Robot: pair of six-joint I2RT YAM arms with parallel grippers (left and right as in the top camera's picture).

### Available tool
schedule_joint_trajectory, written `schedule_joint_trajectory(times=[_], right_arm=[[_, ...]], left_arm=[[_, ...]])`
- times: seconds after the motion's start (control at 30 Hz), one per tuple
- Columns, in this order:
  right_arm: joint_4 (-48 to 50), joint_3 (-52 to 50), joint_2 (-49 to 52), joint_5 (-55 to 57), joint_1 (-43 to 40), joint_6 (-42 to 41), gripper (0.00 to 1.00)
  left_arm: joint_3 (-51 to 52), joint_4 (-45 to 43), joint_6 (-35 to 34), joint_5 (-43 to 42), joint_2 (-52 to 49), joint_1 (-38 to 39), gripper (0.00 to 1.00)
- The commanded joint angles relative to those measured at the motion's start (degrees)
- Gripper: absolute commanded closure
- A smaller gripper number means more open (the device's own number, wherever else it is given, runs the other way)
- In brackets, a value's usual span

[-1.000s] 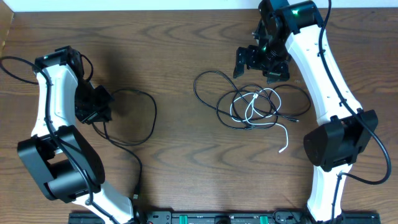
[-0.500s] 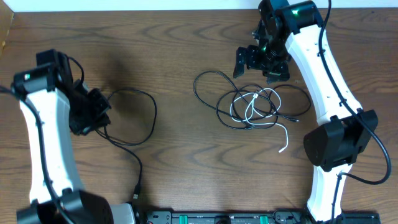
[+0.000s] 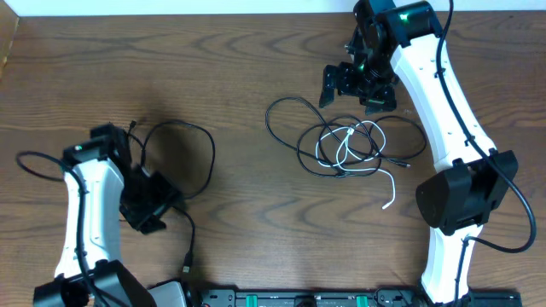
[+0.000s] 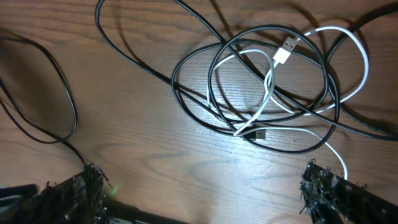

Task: Untangle cables

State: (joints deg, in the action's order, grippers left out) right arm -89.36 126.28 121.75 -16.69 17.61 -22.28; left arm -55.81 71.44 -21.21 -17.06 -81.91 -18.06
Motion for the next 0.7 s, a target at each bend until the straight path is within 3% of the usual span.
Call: schedule_joint_trajectory(times=[0.0, 0.17, 0.4, 0.67], right_arm=[[-0.17, 0.48, -1.86, 0.11, 0.37, 0.70, 0.01], [-0.17, 0.48, -1.86, 0.11, 0.37, 0.70, 0.01], [-0.17, 0.48, -1.86, 0.11, 0.37, 0.70, 0.01], [-0.17, 0.48, -1.86, 0.11, 0.39, 0.70, 0.01]], left_arm=[[4.63, -3.26, -0.33, -2.43, 0.24, 1.86, 0.39], [10.36, -12.85, -2.71, -1.66, 0.24, 5.53, 0.40], [15.08, -21.49, -13.05, 10.91, 0.24, 9.57, 0.42], [17.88, -27.47, -15.52, 11.37, 0.22, 12.02, 0.53]])
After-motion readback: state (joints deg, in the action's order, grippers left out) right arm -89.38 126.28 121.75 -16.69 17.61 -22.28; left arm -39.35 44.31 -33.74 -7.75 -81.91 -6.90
